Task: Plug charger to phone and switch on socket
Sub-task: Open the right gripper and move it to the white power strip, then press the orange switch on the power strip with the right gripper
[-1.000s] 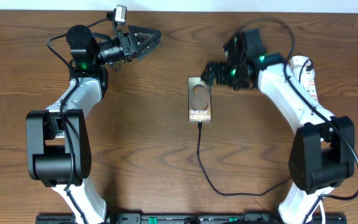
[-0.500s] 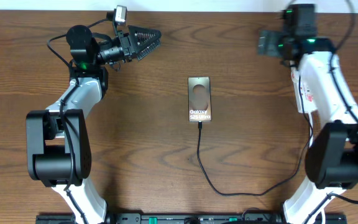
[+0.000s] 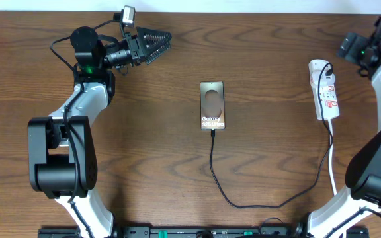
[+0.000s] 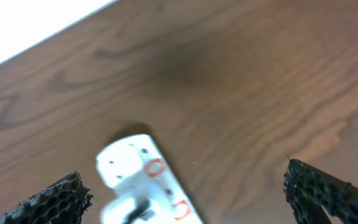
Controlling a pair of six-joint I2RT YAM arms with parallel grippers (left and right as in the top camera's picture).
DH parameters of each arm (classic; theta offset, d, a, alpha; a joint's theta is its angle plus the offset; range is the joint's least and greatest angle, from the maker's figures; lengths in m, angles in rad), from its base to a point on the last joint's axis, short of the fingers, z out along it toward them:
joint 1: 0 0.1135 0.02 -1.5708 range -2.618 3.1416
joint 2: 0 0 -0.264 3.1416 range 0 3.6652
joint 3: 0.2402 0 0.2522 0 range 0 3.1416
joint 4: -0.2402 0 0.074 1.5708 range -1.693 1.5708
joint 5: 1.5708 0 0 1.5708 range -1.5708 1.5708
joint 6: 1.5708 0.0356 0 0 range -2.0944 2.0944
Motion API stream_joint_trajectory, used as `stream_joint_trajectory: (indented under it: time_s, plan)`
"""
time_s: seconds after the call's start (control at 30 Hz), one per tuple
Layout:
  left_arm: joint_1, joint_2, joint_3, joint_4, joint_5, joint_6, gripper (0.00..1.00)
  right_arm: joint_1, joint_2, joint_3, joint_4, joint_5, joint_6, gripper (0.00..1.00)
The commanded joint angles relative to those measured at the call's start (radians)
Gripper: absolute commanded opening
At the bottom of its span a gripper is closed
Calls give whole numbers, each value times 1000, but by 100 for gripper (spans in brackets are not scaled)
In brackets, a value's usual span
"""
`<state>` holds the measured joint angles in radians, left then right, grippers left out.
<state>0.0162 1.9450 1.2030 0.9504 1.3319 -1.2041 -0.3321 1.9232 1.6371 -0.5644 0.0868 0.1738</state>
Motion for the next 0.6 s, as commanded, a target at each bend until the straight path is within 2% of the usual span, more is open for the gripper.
stream_joint_trajectory:
  time_s: [0.0,0.27,0.57]
  plan:
    - [2,-19,11,9,3,7,93,-45,-7,-52,-10,13,-3,99]
    - [2,-19,11,9,3,7,93,-118,-7,-241,74,12,-3,99]
    - [2,-19,11,9,3,7,93,-131,-6,-426,283,-45,-3,99]
